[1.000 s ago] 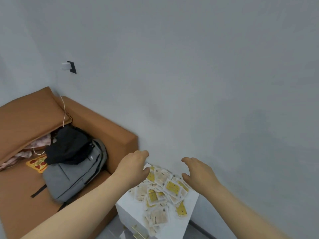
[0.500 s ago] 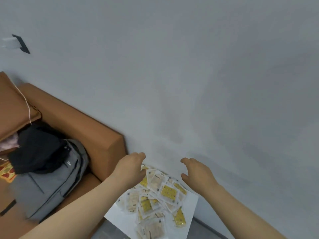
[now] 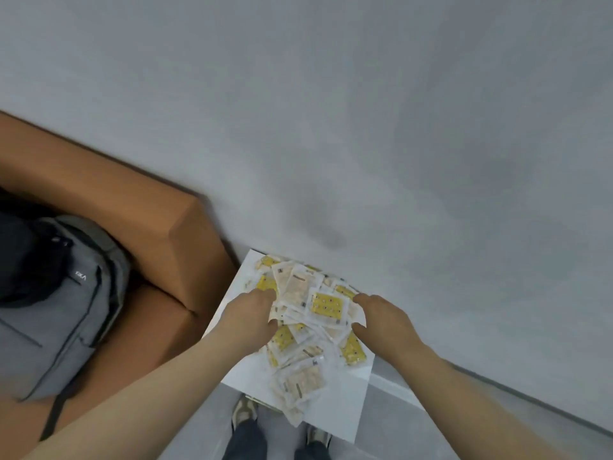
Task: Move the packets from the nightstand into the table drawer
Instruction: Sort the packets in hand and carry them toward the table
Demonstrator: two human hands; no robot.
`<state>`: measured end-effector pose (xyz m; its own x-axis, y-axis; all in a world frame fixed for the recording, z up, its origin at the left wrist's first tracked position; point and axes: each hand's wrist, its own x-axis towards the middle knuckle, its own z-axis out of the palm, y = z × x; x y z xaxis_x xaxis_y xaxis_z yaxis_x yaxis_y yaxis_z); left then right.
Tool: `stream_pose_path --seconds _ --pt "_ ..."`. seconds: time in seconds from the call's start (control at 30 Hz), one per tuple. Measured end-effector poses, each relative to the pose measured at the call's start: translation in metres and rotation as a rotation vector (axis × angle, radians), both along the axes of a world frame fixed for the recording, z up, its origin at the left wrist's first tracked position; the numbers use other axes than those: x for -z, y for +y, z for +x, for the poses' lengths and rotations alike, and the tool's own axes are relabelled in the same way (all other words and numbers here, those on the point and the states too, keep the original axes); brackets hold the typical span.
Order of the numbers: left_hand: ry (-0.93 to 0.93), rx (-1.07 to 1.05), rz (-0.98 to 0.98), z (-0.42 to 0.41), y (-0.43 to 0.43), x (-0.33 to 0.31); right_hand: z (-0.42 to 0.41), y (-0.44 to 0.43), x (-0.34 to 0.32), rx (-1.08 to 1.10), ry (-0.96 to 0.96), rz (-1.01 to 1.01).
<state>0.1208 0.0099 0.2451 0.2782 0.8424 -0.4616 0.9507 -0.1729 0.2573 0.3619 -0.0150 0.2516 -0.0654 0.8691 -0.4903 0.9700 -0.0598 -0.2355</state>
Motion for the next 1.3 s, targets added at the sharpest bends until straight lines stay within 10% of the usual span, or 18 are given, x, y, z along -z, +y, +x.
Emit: stream_pose_path --seconds 0.63,1.3 --pt "0.022 0.001 -0.213 -0.011 -0.016 0.193 -0.01 -0.02 0.178 0.179 0.015 -0.17" --pt "-0.045 -0.05 0.101 0.029 0.073 0.251 0.008 0.034 0.254 0.523 0.132 -0.113"
